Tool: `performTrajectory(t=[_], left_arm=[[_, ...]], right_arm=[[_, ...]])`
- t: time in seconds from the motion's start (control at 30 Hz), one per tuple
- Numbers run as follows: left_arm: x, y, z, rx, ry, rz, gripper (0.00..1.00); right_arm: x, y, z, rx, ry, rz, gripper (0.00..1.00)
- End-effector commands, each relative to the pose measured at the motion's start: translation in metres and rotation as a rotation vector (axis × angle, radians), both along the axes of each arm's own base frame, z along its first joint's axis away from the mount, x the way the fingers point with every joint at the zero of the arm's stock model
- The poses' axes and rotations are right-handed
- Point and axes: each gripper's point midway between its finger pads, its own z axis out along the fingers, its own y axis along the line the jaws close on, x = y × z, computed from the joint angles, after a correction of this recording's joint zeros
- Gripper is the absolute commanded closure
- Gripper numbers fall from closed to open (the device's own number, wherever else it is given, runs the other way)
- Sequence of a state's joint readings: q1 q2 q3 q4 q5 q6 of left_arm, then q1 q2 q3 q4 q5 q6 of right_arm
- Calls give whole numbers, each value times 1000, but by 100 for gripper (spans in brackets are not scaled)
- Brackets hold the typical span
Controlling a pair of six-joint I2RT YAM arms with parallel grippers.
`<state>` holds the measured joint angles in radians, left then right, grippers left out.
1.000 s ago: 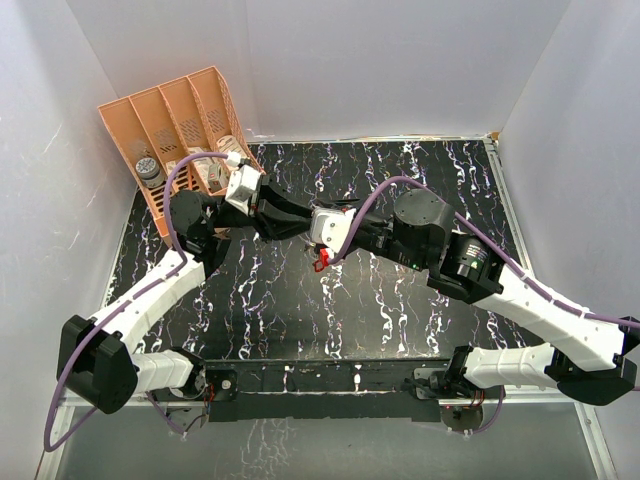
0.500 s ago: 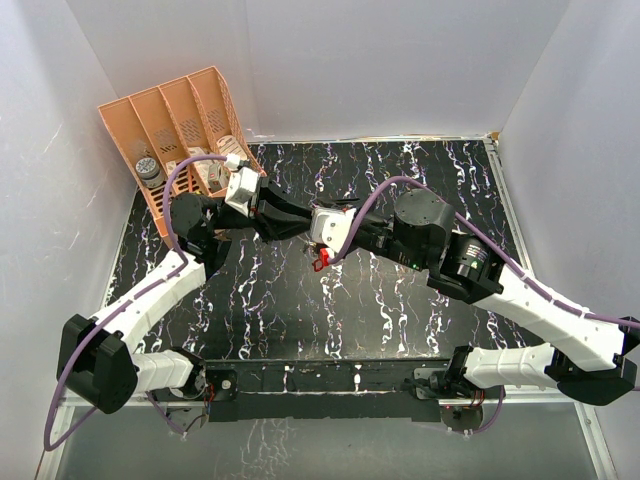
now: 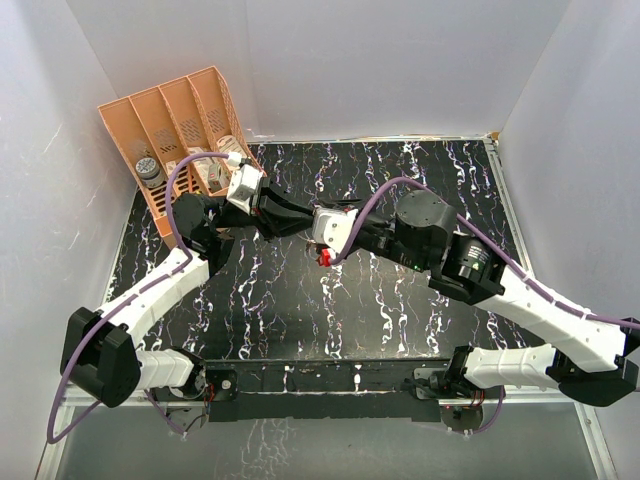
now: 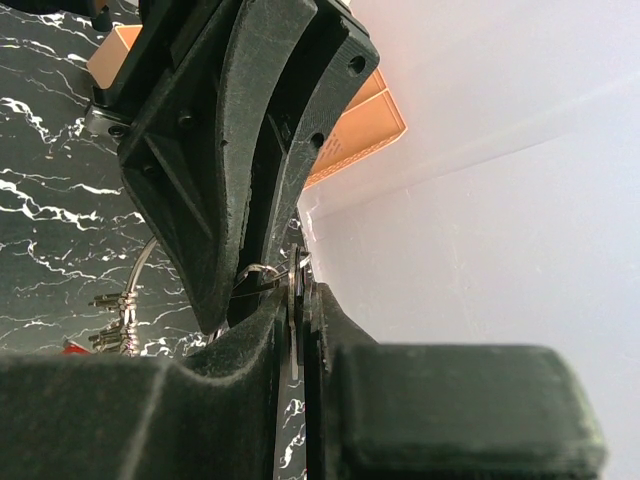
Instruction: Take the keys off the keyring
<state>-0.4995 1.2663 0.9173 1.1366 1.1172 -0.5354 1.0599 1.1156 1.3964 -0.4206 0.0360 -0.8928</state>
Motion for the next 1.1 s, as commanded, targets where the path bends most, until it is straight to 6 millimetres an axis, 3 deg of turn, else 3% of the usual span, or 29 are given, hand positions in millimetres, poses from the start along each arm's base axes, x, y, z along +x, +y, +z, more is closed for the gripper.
performTrajectory(t=[0.0, 0.3, 0.53, 0.9, 1.07], left_arm=[[-4, 2, 10, -31, -46, 11, 100], [-6, 7, 16, -60, -91, 62, 100], [41, 7, 22, -15, 66, 287, 100], [66, 22, 41, -54, 67, 491, 100], [68, 24, 48, -71, 49, 509, 100]], right_arm=[[-6, -10, 39, 116, -70, -3, 92], [-5, -11, 39, 119, -71, -9, 92], [-10, -14, 46, 139, -84, 6, 91], [-19, -25, 55, 176, -100, 20, 90], [-15, -24, 49, 167, -78, 3, 98]])
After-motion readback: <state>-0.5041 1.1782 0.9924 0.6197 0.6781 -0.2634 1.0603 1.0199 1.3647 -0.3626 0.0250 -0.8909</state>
